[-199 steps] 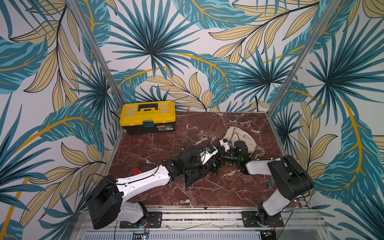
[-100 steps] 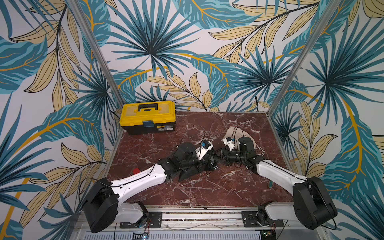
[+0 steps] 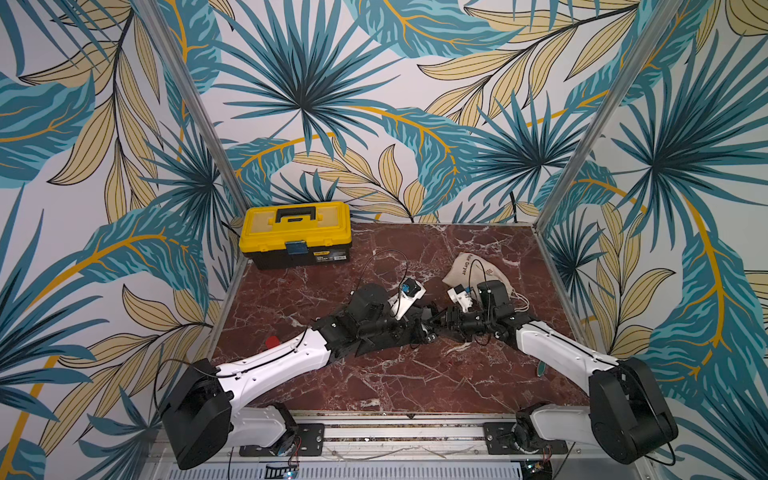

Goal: Pack away hair dryers
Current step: Place the hair dryer in the drawstring bag.

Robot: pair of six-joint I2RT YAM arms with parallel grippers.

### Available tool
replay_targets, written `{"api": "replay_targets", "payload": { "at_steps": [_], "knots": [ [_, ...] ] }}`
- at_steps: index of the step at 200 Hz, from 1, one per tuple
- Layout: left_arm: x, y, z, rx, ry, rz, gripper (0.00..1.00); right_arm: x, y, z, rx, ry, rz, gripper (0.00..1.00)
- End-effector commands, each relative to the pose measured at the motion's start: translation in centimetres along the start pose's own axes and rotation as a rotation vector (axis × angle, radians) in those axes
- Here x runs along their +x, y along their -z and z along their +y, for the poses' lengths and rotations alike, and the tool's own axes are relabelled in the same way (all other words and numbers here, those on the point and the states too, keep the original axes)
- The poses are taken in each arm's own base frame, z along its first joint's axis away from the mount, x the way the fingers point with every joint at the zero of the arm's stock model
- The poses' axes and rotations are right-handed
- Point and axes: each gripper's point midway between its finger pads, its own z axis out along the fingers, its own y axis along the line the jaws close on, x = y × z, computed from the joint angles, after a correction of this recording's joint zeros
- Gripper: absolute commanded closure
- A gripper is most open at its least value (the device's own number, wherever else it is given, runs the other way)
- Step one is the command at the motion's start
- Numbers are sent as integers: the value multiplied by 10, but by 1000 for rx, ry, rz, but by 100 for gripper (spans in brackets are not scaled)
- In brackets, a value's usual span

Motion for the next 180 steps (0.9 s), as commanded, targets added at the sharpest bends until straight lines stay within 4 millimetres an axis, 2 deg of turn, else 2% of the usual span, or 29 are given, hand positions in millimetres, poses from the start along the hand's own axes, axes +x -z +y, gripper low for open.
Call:
{"api": "replay_targets", "payload": {
  "at_steps": [1,37,78,95,112,153,180],
  "knots": [
    [-13,3,-1,10,-9,-48,95,8,-8,2,-46,-16,38,45],
    [-11,2,-1,9,-4,-44,95,5,-14,18,-136,-31,38,50],
    [-12,3,-1,7,-1,-46,95,4,-22,16,-144,-45,38,61],
    [-12,2,0,5,-1,-47,95,1,-27,23,-183,-50,33,65],
    [-11,3,0,4,1,-45,95,4,-34,25,-186,-48,49,65],
    [-16,4,0,-1,-1,-58,95,10,-45,11,-141,-63,62,69],
    [-17,3,1,-3,4,-65,95,5,-47,25,-195,-46,38,67]
  ]
}}
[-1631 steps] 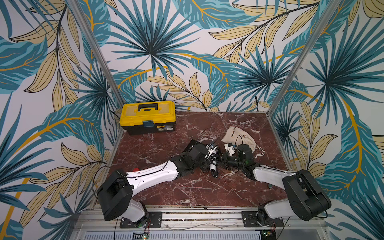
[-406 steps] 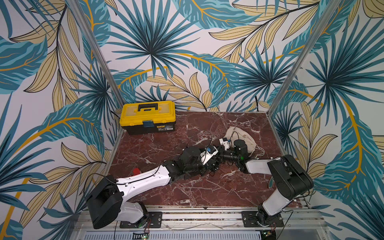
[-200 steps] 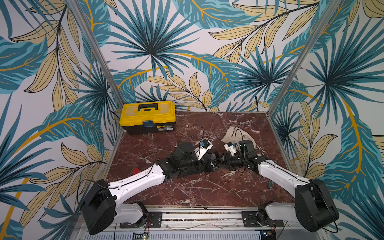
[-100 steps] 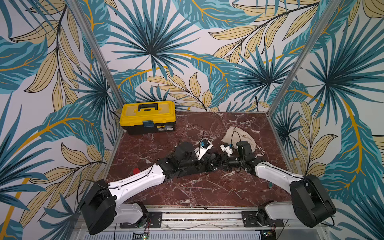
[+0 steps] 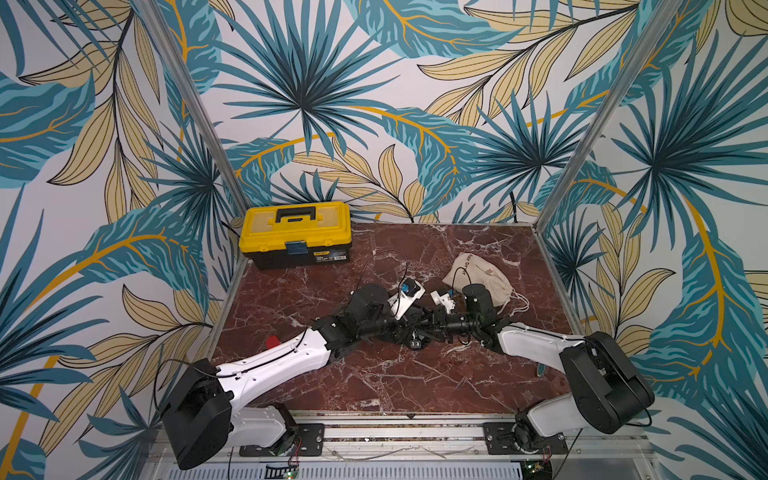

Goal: Pack away hair dryers
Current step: Place the hair dryer in the drawstring bag.

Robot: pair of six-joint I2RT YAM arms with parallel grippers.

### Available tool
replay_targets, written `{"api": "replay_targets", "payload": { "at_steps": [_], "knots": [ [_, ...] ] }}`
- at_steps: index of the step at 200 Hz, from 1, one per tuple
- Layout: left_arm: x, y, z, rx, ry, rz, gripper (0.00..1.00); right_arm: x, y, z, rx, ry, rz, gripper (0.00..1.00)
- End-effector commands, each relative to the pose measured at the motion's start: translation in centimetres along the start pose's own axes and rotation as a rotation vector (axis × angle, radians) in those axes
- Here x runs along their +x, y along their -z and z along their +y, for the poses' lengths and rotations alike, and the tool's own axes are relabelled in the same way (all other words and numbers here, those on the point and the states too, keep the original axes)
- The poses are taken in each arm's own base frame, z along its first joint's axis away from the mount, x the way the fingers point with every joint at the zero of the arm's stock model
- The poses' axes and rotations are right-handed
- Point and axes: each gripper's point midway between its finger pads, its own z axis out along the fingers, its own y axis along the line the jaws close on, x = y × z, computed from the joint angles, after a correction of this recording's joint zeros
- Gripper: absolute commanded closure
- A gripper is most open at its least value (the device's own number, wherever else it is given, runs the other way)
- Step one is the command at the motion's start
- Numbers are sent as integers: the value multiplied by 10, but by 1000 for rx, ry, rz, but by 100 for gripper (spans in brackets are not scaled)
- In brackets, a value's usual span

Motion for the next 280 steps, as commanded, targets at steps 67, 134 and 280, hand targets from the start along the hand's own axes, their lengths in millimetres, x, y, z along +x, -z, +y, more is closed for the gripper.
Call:
{"api": "replay_targets", "payload": {
  "at_steps": [67,134,280],
  "knots": [
    [-19,5,1,-5,-1,-77,95,14,-17,2,-38,35,34,57],
    [-20,6,-1,3,10,-80,95,1,-14,6,-33,33,-48,82],
    [-23,8,-1,3,-7,-93,94,36,-4,-31,129,31,67,53]
  ]
}}
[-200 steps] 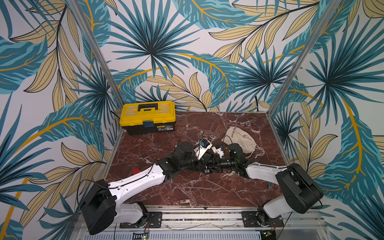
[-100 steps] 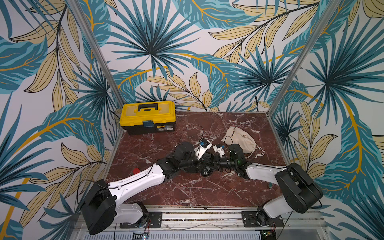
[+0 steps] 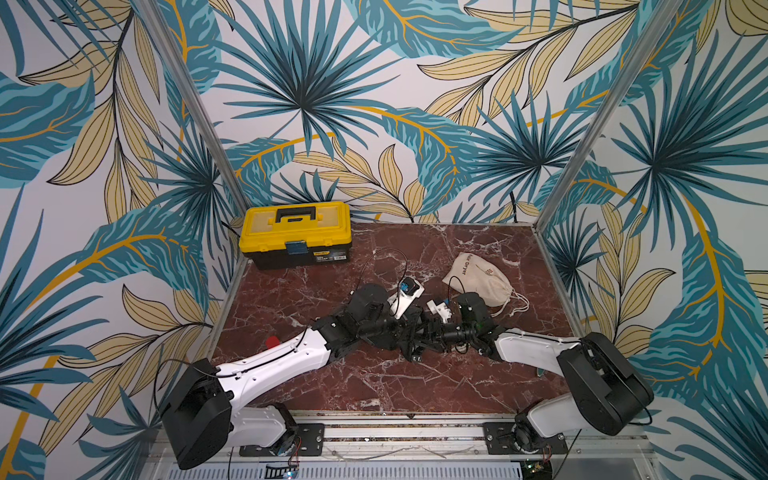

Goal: Pack away hair dryers
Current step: Place the hair dryer in the drawstring bag.

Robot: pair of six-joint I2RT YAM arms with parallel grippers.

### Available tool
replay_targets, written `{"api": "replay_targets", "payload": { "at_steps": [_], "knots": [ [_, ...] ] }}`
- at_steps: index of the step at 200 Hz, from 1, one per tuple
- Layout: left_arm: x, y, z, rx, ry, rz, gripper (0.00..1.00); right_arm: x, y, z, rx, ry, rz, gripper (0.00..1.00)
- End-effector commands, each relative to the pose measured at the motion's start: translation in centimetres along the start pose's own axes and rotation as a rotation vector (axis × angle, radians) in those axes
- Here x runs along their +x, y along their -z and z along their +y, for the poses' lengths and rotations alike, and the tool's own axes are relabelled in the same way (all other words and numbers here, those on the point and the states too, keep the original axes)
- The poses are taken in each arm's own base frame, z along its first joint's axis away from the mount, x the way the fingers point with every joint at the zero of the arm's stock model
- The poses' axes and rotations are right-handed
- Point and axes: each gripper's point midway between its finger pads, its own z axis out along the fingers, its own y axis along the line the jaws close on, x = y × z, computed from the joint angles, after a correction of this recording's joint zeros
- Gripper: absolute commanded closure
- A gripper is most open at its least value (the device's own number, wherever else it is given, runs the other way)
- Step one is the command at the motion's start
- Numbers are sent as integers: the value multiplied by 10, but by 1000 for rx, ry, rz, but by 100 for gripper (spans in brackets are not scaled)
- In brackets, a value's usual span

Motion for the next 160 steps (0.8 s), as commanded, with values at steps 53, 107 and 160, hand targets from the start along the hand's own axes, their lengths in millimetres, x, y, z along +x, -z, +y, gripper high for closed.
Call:
{"api": "replay_targets", "payload": {
  "at_steps": [53,107,160],
  "knots": [
    [-23,14,-2,-7,-29,-103,94,18,-7,-6,8,-8,105,53],
    [-30,11,-4,8,-27,-111,94,12,-22,11,-44,17,105,53],
    [-30,11,-6,22,-18,-121,94,-6,-30,19,-106,-4,30,56]
  ]
}}
